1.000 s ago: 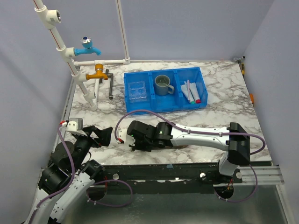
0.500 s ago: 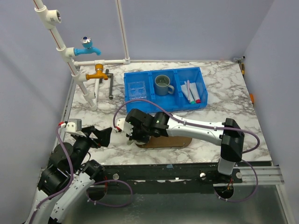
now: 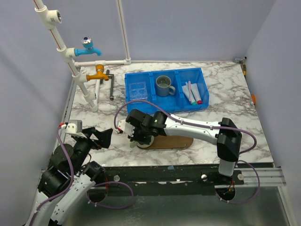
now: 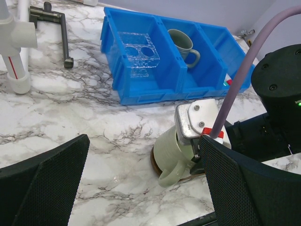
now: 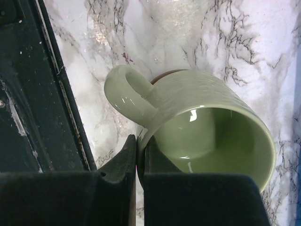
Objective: Prepare toiletry sets of a toothbrush and toothpaste on the tray
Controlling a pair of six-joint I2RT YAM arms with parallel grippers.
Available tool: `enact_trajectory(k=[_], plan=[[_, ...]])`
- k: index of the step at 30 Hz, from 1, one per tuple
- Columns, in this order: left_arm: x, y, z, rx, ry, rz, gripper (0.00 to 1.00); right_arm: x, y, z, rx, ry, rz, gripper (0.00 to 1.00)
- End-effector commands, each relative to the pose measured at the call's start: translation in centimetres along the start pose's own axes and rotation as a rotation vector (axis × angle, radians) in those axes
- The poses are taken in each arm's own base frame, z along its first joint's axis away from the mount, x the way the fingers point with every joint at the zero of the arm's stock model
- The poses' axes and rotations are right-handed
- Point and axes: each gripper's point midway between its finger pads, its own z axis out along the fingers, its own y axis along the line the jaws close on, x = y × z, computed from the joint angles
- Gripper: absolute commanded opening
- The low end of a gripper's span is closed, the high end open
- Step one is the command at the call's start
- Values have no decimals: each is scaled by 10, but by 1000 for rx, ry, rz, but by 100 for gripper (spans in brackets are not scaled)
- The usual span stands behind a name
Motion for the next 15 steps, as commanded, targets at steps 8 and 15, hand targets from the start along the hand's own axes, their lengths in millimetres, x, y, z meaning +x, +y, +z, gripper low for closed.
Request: enact_trajectory(k=[8, 15], plan=[[2, 4, -1, -18, 0, 5, 99, -16, -8, -7, -7, -51, -1, 0], [2, 4, 0, -20, 3, 6, 99, -11, -7, -4, -17, -44, 3, 0]])
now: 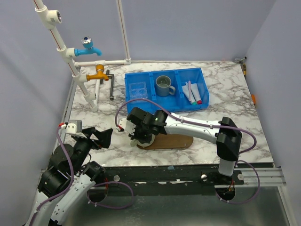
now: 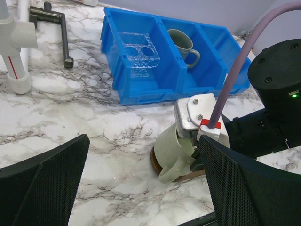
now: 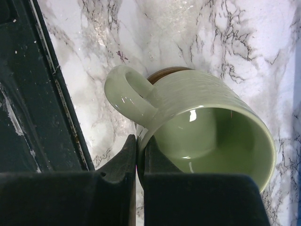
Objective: Prepare toiletry sets of a toothbrush and toothpaste on the tray
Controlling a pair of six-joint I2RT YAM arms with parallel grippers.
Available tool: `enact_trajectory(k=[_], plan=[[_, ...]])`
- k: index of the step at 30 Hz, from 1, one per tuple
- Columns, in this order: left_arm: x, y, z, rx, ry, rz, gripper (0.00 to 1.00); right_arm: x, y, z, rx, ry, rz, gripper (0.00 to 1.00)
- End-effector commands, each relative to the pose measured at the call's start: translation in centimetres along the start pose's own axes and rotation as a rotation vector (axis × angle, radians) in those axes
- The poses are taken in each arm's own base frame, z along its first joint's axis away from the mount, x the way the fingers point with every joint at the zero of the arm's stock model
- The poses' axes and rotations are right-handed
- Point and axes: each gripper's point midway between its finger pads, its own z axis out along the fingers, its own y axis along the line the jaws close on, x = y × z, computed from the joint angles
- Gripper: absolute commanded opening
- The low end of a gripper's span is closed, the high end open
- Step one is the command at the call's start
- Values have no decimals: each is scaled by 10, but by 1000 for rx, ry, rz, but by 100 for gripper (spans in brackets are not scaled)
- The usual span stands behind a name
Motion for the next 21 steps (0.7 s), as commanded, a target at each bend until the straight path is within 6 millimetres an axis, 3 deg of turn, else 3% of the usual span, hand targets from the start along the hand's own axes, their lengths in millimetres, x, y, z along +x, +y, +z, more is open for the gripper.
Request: enact_trajectory(k=[1, 21], plan=[[2, 5, 0, -22, 4, 7, 99, -14, -3, -4, -6, -49, -13, 0], [2, 5, 0, -23, 5, 6, 99, -6, 6, 1, -51, -35, 4, 0]])
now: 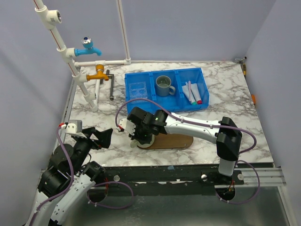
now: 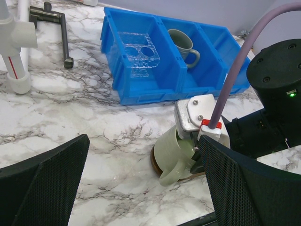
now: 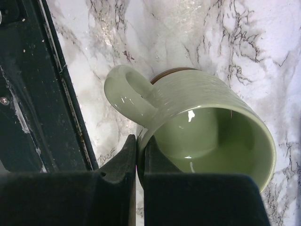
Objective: Prepare toiletry sets of a toothbrush and toothpaste on the tray
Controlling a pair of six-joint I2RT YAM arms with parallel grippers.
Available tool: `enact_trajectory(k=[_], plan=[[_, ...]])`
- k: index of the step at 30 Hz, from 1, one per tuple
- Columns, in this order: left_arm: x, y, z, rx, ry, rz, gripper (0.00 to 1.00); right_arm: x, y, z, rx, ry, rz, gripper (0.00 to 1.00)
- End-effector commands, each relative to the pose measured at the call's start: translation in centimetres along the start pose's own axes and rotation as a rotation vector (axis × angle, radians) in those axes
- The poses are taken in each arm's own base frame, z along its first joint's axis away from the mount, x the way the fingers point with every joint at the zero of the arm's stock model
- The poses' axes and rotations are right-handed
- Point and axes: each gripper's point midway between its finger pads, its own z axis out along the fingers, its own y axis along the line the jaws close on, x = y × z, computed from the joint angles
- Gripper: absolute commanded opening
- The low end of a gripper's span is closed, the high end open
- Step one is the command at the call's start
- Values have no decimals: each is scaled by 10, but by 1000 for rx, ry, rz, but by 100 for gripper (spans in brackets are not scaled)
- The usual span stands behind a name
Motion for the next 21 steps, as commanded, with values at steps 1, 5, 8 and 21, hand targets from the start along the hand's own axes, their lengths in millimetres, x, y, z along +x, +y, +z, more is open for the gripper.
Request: enact_trajectory(k=[1, 5, 8, 21], plan=[[2, 5, 0, -22, 5, 6, 99, -6, 1, 1, -17, -28, -2, 0], [2, 5, 0, -22, 4, 7, 99, -5, 1, 3, -19, -22, 1, 1], [2, 5, 0, -23, 4, 6, 99, -3, 0, 4, -11, -16, 0, 2], [2, 5, 0, -22, 4, 7, 99, 0, 0, 6, -11, -6, 5, 11]])
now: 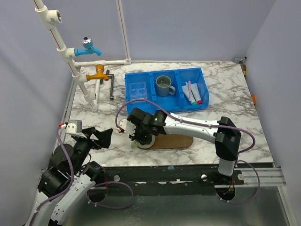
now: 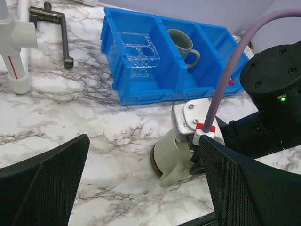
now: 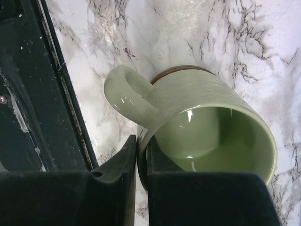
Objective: Prepare toiletry sets of a toothbrush and toothpaste on the tray
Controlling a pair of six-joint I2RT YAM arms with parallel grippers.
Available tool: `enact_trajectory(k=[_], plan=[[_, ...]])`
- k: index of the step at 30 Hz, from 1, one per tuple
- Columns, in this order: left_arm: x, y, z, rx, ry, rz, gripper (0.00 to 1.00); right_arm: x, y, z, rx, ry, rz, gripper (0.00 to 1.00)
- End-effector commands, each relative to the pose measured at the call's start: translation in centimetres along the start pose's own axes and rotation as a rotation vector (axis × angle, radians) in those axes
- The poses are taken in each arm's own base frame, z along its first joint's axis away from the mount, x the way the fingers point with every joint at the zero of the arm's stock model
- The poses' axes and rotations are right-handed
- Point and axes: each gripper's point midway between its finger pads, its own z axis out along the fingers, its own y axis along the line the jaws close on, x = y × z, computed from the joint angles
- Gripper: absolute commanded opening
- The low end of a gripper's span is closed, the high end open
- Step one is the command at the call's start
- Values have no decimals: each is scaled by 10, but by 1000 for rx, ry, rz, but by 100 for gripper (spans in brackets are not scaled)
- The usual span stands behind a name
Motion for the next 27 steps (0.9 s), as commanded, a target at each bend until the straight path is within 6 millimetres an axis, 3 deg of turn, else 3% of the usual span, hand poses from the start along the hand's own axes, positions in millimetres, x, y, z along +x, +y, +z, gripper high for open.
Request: enact_trajectory(k=[1, 8, 17, 27], plan=[[2, 5, 0, -22, 4, 7, 99, -5, -1, 1, 0, -21, 0, 12], [2, 5, 0, -23, 4, 7, 99, -6, -1, 0, 0, -26, 1, 15], [3, 5, 0, -23, 6, 7, 99, -14, -4, -12, 19, -50, 1, 29], [2, 5, 0, -24, 6, 7, 99, -35, -18, -57, 124, -121, -9, 38]])
